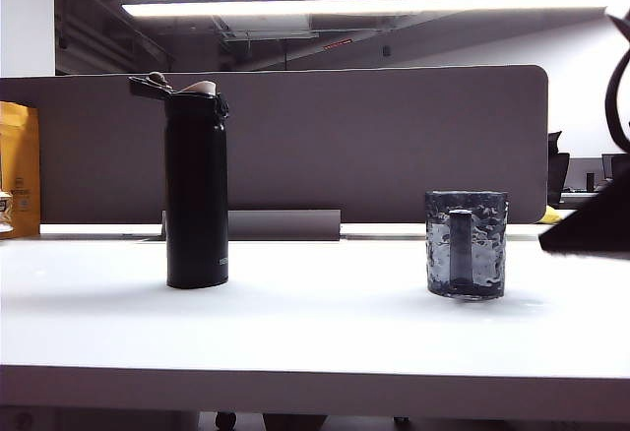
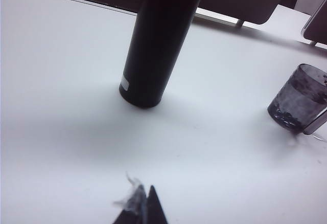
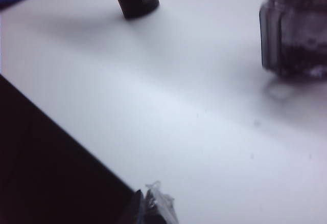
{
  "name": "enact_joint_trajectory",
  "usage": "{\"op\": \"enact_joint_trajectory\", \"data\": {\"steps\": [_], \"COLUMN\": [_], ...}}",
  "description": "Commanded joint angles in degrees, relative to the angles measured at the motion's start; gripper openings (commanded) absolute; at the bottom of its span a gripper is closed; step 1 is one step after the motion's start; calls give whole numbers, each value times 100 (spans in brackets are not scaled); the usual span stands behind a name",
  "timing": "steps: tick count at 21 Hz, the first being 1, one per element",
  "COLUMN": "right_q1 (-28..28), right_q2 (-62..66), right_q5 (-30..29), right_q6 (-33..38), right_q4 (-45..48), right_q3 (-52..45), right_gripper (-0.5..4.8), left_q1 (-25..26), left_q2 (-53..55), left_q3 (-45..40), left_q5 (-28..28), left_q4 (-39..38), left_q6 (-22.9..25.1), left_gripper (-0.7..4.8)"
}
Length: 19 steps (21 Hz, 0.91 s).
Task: Pick up the black thermos, pour some water into the cup, then place the black thermos back on the table.
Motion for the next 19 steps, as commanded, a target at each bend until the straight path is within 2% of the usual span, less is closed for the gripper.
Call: {"op": "enact_joint_trajectory", "data": {"steps": [1, 16, 19], "right_q1": [9, 9, -31], "right_q2": [-4, -7, -411], "right_q5": [-4, -4, -4], "right_q6": [17, -2, -7], "right_q4": [-39, -160, -385], "right_q3": [-28, -28, -28], "right_gripper": [0, 0, 0], "left_q1": [9, 9, 24], "left_q2": [2, 2, 2], "left_q3": [-33, -33, -31], "left_q5": [-22, -20, -13], "left_q4": [9, 4, 4], "left_q6": [42, 44, 46], "left_gripper": [-5, -5, -5]}}
